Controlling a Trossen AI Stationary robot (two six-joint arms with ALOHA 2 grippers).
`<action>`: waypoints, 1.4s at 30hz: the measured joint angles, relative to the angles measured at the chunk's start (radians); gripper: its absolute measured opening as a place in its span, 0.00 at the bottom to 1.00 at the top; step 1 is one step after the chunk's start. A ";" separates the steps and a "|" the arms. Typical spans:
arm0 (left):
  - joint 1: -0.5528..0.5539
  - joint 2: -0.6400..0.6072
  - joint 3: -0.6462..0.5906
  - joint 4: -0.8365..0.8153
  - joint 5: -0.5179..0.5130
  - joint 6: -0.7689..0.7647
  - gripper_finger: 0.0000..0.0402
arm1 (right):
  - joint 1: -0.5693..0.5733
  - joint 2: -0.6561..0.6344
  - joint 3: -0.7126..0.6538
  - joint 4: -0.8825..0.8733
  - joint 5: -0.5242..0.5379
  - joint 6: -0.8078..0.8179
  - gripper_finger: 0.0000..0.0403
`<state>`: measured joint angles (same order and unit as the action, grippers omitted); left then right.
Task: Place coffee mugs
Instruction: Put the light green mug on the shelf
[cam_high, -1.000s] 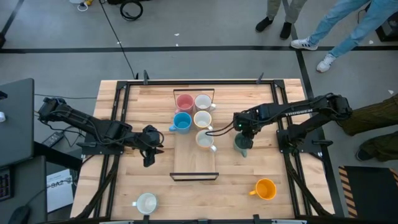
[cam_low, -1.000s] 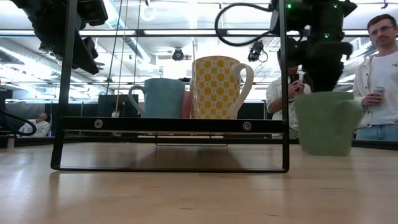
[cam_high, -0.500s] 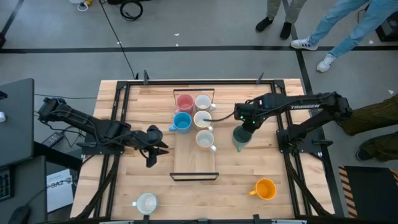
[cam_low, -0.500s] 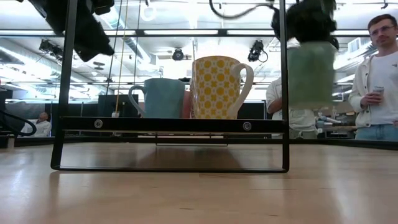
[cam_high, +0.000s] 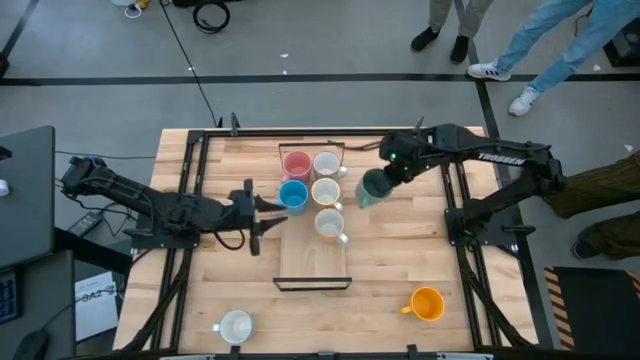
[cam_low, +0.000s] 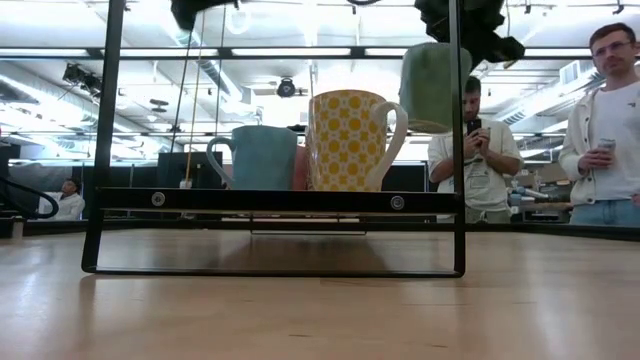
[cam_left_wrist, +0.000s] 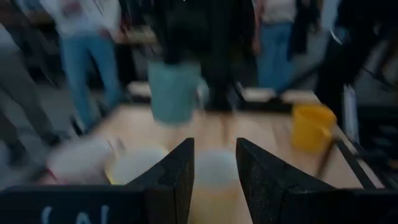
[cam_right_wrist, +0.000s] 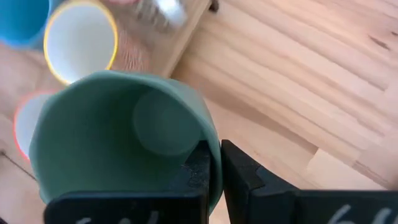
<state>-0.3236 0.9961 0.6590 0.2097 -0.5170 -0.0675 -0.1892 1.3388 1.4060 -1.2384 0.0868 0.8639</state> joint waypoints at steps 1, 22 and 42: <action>0.002 0.006 0.000 0.047 -0.024 0.039 0.31 | -0.012 0.000 0.004 0.004 -0.001 0.010 0.06; 0.167 0.502 0.314 0.323 -0.086 0.348 0.31 | -0.168 0.000 0.005 0.157 -0.108 0.113 0.06; 0.252 0.754 0.532 0.304 -0.092 0.367 0.31 | -0.167 0.001 0.005 0.159 -0.115 0.102 0.07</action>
<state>-0.0716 1.7504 1.1912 0.5135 -0.6095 0.2992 -0.3561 1.3399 1.4105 -1.0790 -0.0284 0.9661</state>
